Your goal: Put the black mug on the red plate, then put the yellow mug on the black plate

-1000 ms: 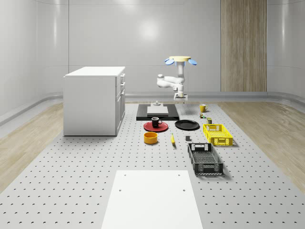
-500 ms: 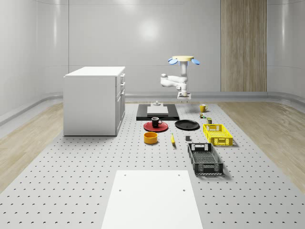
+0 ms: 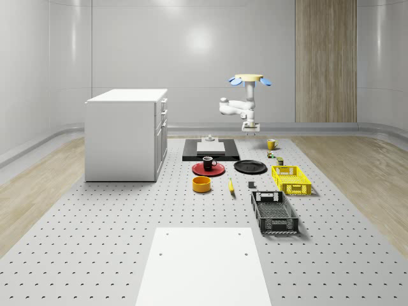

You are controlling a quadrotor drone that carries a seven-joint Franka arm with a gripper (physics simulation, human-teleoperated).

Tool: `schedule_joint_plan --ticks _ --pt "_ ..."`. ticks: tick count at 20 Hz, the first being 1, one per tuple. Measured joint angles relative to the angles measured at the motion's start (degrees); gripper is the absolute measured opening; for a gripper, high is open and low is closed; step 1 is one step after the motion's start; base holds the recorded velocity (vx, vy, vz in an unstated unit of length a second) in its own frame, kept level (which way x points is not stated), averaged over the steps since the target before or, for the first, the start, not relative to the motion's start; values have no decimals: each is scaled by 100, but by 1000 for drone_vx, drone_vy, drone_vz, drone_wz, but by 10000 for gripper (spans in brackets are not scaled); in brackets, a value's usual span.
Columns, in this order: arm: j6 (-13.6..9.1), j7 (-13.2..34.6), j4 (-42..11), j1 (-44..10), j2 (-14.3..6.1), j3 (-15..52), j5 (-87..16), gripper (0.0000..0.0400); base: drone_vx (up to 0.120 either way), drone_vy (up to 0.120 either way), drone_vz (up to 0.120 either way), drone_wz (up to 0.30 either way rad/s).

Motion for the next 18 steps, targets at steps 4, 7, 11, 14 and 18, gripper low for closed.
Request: schedule_joint_plan --ticks 4,7,11,14,18 --pt "0 0 0 0 0 0 0 400 -30 120 0 0" --pt "0 0 0 0 0 0 0 400 -107 120 0 0" --pt "0 0 0 0 0 0 0 400 -40 120 -20 0" --pt "0 0 0 0 0 0 0 400 0 120 -120 0" --pt "0 0 0 0 0 0 0 400 0 120 -120 0"
